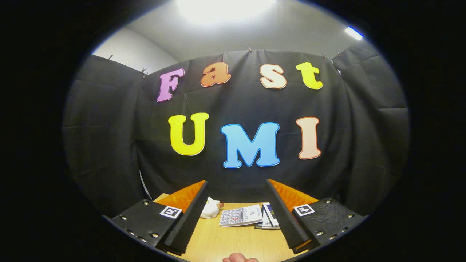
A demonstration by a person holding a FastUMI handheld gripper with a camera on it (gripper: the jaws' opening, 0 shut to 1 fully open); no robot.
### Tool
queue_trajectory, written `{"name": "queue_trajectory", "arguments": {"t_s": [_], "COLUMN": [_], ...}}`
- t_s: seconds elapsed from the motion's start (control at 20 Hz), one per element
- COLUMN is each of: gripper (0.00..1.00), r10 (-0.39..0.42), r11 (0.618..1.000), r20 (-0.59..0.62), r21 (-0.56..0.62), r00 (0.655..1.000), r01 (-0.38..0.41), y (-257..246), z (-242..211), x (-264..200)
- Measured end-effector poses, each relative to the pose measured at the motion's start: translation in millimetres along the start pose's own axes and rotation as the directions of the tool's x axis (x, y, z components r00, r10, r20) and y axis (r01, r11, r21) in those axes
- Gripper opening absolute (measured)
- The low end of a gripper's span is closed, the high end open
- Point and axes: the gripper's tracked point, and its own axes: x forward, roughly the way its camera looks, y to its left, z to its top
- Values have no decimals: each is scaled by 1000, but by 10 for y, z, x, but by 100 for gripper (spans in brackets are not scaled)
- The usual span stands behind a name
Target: Open the storage box then place both shoes into the box .Put the left shoe in first, then the right shoe, with the right side of both shoes facing outward in a uniform manner.
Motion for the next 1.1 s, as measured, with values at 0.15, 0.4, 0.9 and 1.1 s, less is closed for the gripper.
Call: {"name": "queue_trajectory", "arguments": {"t_s": [0.15,0.4,0.9,1.1], "gripper": [96,96,96,96], "r10": [12,25,46,45], "r11": [1000,1000,999,999], "r20": [-18,-49,-35,-35], "r21": [-15,2,7,7], "r00": [1000,998,998,998], "r01": [-12,-25,-46,-45], "y": [1,-16,-118,-173], "z": [-59,-161,-224,-237], "x": [29,61,82,88]}}
